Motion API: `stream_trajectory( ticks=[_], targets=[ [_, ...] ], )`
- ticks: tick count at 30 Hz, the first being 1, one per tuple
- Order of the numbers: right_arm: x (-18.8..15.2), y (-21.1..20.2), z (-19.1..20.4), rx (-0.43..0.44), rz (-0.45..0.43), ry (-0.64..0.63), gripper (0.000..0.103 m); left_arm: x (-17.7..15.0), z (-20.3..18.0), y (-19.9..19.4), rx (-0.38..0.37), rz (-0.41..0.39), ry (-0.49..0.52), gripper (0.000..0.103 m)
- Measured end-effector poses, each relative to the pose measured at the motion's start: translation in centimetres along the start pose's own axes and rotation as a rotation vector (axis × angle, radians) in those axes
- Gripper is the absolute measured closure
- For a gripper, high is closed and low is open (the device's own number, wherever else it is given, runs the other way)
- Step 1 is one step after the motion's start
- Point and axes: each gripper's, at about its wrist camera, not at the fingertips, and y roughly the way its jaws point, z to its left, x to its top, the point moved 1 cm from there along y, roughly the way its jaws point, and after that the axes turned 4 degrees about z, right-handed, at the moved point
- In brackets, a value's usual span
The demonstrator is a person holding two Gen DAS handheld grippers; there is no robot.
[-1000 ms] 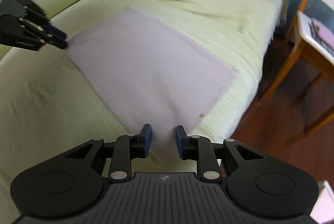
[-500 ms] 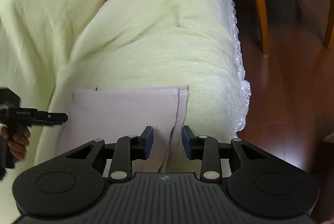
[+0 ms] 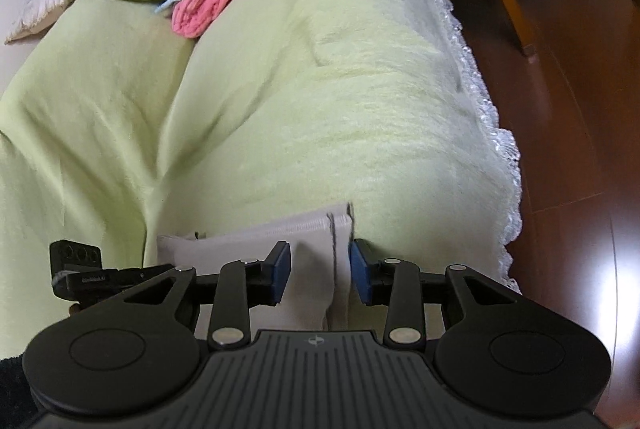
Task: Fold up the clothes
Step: 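Pinch the folded beige top's edge with the left gripper while the right gripper pinches beside it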
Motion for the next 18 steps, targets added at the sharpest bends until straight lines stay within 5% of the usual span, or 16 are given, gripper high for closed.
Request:
stream_trajectory(
  ticks=[4, 9, 14, 18],
  targets=[
    [0.4, 1.0, 0.3, 0.042, 0.036, -0.033, 0.066, -0.4, -0.2, -0.1, 0.006, -0.026, 0.011, 0.086],
    [0.8, 0.9, 0.7, -0.016, 0.052, -0.064, 0.097, -0.9, -0.5, -0.6, 0.046, -0.06, 0.045, 0.09],
    [3.4, 1.8, 5.5, -0.029, 0.083, -0.299, 0.099, -3.2, -3.0, -1.9, 0.178, -0.163, 0.104, 0.093],
    [7.3, 3.7, 10.7, 0.068, 0.152, -0.565, 0.1, -7.2, -4.4, -5.1, 0.278, -0.357, -0.04, 0.094]
  ],
)
